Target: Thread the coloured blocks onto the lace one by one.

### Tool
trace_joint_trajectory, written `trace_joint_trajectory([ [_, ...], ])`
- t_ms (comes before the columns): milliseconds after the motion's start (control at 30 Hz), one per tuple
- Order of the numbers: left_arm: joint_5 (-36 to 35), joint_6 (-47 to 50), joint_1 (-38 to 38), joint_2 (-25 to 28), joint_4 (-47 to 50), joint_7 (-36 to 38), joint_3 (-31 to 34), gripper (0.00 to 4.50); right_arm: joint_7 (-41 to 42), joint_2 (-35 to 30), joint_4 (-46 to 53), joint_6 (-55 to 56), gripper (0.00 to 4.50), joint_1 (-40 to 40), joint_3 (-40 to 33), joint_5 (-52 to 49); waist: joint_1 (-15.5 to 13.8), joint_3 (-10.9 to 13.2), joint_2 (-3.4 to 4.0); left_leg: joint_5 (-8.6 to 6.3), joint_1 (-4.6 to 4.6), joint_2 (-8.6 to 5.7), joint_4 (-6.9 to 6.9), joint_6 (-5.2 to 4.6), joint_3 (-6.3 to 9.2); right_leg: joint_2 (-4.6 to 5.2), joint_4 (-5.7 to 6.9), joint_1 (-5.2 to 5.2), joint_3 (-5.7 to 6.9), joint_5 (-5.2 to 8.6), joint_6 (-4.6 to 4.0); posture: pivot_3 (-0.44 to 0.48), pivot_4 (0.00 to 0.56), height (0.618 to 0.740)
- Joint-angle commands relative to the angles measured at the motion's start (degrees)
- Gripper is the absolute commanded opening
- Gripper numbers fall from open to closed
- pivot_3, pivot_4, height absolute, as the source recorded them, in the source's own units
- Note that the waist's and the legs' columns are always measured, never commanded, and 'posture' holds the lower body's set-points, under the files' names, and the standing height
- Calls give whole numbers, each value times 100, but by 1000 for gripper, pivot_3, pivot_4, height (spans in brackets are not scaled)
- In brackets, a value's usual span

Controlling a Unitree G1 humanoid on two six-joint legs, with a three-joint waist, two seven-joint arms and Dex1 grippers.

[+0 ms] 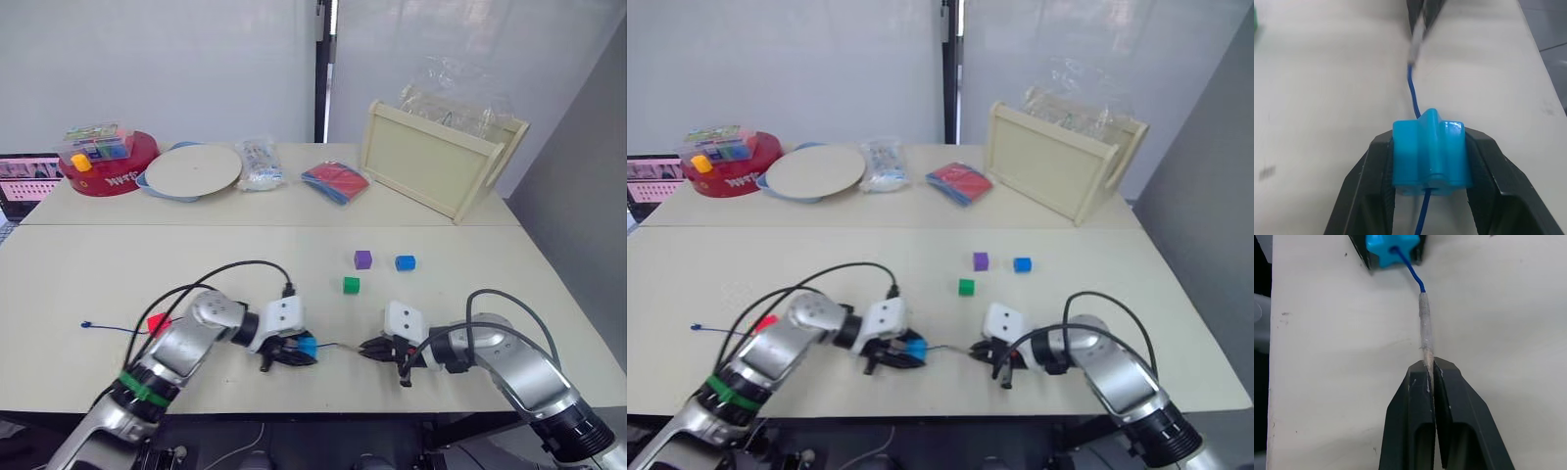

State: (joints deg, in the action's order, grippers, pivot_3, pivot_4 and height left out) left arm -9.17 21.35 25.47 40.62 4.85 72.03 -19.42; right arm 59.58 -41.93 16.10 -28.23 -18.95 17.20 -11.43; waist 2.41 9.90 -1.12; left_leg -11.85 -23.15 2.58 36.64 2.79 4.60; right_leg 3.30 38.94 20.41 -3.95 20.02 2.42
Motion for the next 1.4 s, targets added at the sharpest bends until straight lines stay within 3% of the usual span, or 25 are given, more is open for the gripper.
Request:
trace_joint_trajectory([
  [33,-93,-341,-479,909,-481,280,792,1397,45,8,50,133,0,-60,-81,-9,50,1,-1,0,3,5,-4,0,-1,-4,2,2,-1,0,0,0,150,740],
  [167,213,-1527,-723,1844,-2062,202,1407,1397,133,3,-27,201,0,-107,-54,1,71,2,2,0,32,11,-41,0,-4,-8,5,1,-3,0,-4,0,150,740],
  [267,596,-2650,-732,2302,-3144,-36,1516,1397,194,26,-73,232,0,-150,-27,9,80,4,8,0,42,11,-57,0,-6,-9,6,1,-4,1,-6,0,150,740],
  [400,180,-2668,-781,2323,-3071,85,1926,1397,274,63,-163,290,0,-217,10,14,29,7,12,0,32,9,-61,0,-10,-4,4,9,-4,2,-6,0,150,740],
  [467,-85,-2306,-792,2239,-2658,177,2040,2414,300,91,-218,317,0,-258,32,29,5,7,12,1,16,9,-57,1,-10,-4,5,24,-4,1,-6,0,150,740],
  [633,-334,-1417,-591,1954,-1696,43,2076,3958,351,175,-370,365,0,-379,106,81,-42,10,2,2,-23,6,-40,4,-9,-1,14,55,-2,1,-6,0,150,740],
  [767,-929,-392,-276,1452,-381,50,1886,3958,361,222,-404,367,0,-413,143,116,-46,11,0,3,-44,6,-31,5,-7,-2,23,72,-2,1,-7,0,150,740],
  [833,-1174,73,-126,943,269,-63,1523,3958,355,249,-404,368,0,-409,162,135,-43,11,1,3,-46,5,-29,5,-7,-1,24,71,-2,1,-7,0,150,740],
  [967,-1000,250,-136,78,796,-341,726,3958,336,260,-347,334,0,-394,161,145,15,10,2,3,-46,4,-23,5,-7,-4,27,71,-5,0,-7,0,150,740],
  [1133,-672,-15,-84,-706,452,-715,240,3958,303,257,-262,267,0,-379,136,124,9,10,2,4,-45,4,-8,4,-6,-5,35,70,-7,0,-7,0,150,740],
  [1300,-70,-908,43,-1083,-698,-728,-164,3958,256,213,-104,179,0,-302,99,89,-15,10,3,4,-46,0,6,4,-6,-3,38,67,-6,0,-7,0,150,740],
  [1400,-95,-1135,-10,-1199,-1025,-554,-187,3126,235,175,-45,130,0,-271,64,71,-35,9,3,4,-49,-1,10,4,-5,-1,37,65,-5,0,-7,0,150,740],
])
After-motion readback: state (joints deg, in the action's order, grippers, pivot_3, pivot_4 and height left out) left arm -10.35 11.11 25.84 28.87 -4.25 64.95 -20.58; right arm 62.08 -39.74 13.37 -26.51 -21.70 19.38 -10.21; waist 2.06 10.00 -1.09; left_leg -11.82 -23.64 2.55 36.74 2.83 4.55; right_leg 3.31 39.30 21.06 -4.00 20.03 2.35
